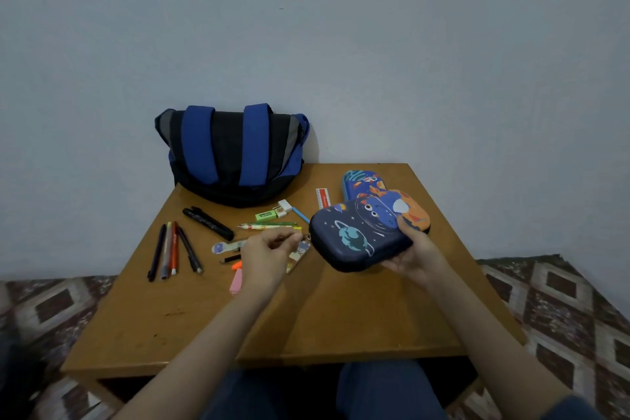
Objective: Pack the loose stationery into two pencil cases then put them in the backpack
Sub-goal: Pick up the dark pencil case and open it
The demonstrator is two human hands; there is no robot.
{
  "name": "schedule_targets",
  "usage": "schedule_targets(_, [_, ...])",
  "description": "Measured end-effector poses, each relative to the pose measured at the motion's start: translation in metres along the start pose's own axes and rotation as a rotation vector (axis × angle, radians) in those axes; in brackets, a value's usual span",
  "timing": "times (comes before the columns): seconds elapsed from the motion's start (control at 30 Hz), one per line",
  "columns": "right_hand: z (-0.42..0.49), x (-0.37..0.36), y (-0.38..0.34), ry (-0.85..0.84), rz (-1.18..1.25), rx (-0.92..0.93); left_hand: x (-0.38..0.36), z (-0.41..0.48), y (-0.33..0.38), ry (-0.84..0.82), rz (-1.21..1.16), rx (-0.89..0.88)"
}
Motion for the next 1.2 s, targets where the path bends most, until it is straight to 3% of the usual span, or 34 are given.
schedule_targets(0.27, [-0.017,-0.009,-0.002,-0.332,-0.373,-0.003,-0.013,0.011,0.026,-0.241,0.094,-0.160])
schedule_targets(0.4, [-0.022,-0.016,0.005,-0.457,-0.349,-0.018,-0.025,0.022,0.044,-0.253,0.204,-0.187])
schedule_targets(0.6, [-0.018,-0.003,0.008,-0.352,0.023,-0.029,-0.030,0.038,0.038,-0.253,0.120,-0.086])
schedule_targets(0.83, [-0.018,-0.008,0.010,-0.242,0.595,0.086,-0.041,0.021,0.014,-0.236,0.026,-0.020])
schedule_targets(0.93, [-0.023,-0.033,0.000,-0.142,0.591,0.167,-0.050,0.011,0.007,-0.160,0.040,-0.061])
schedule_targets(1.1, [-0.021,-0.052,0.000,0.102,0.387,0.206,-0.058,-0.014,0.015,-0.075,0.087,-0.339])
schedule_targets(1.2, [-0.016,-0.043,0.002,0.210,0.314,0.193,-0.053,-0.019,0.011,-0.062,0.092,-0.341])
Point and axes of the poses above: each hand's wrist, its own z-axis towards the middle knuckle, its own x-axis out of the back of the hand, y = z × x, the point moved 6 cm from there along z, towards the middle knuckle, and after that the axes turned 11 degrees about -z, right-handed, at the moved point
